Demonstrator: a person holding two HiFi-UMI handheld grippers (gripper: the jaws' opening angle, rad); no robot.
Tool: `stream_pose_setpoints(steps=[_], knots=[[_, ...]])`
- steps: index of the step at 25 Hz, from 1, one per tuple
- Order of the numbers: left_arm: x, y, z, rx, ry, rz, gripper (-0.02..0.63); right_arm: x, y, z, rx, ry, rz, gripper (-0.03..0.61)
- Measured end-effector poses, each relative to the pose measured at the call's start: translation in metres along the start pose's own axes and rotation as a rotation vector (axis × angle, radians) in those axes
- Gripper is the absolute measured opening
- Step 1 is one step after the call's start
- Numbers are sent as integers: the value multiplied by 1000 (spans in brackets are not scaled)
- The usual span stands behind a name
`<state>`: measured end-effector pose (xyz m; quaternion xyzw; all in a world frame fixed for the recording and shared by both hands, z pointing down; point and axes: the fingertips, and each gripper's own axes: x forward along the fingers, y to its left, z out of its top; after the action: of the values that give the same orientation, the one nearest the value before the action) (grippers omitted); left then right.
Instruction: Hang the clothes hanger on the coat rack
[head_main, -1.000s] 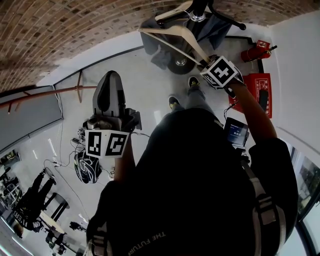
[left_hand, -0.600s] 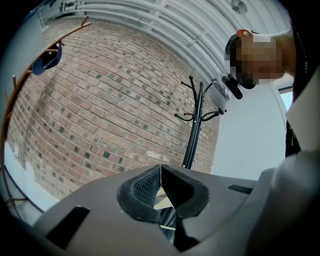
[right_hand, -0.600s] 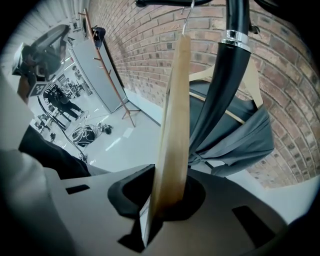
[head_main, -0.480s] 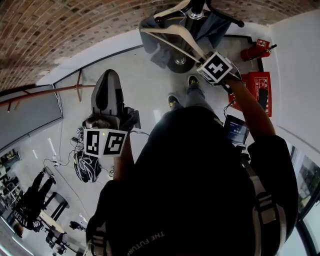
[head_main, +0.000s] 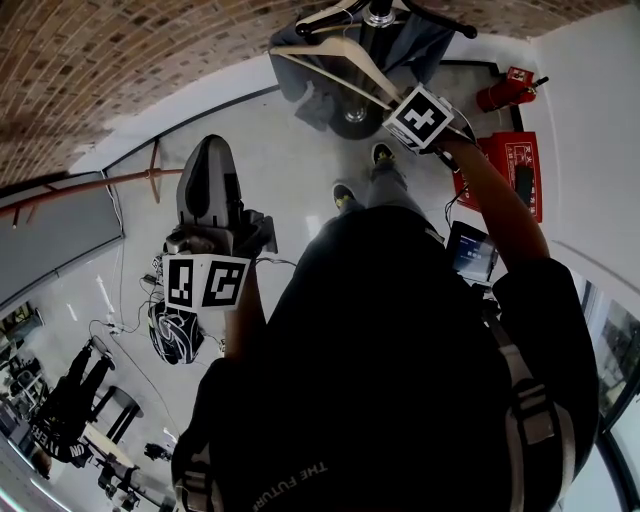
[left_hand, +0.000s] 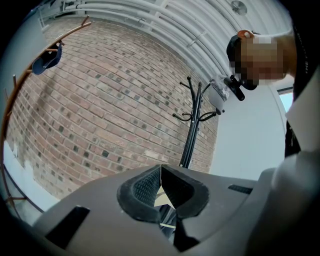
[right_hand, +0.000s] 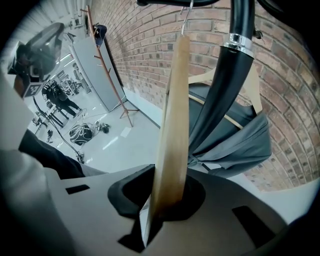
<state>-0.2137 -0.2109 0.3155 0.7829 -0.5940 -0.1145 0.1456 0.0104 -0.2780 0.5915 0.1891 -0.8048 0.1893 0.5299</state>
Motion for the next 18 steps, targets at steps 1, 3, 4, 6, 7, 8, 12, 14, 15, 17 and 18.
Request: stream_pose_setpoints(steps=[1,3,4,6,7,8,12,14,15,17,18], knots=[[0,-1,0,0,0,-2,21,1,0,-1,2,0,1,46],[-1,-3,0,1,1,-7,20,3,2,-2,12,-1,9,44],[-2,-4,0,1,1,-9,20,4,3,-3,18,-1,13,45],[-3,-5,1,1,3,-10,20,2,3,-5,24,-8,14,45],[-4,-6,1,1,4,-10,20,2,3,-4,25,-13,16,46],[-4,-6,1,1,4,-10,20,1,4,-4,26,-16,19,44],[-5,-9,1,3,3,-13,20,2,0,-6,22,-16,7,46],[-5,-9,1,2,3,-16,20,2,-6,-6,18,-23,-22,46],[-5,-10,1,2,4,-17,20,2,-7,-5,23,-34,-27,46],[-4,-10,0,2,6,-21,20,0,-9,-1,43,-65,-32,46],[-4,-11,0,2,7,-24,20,-1,-10,1,53,-78,-35,46]])
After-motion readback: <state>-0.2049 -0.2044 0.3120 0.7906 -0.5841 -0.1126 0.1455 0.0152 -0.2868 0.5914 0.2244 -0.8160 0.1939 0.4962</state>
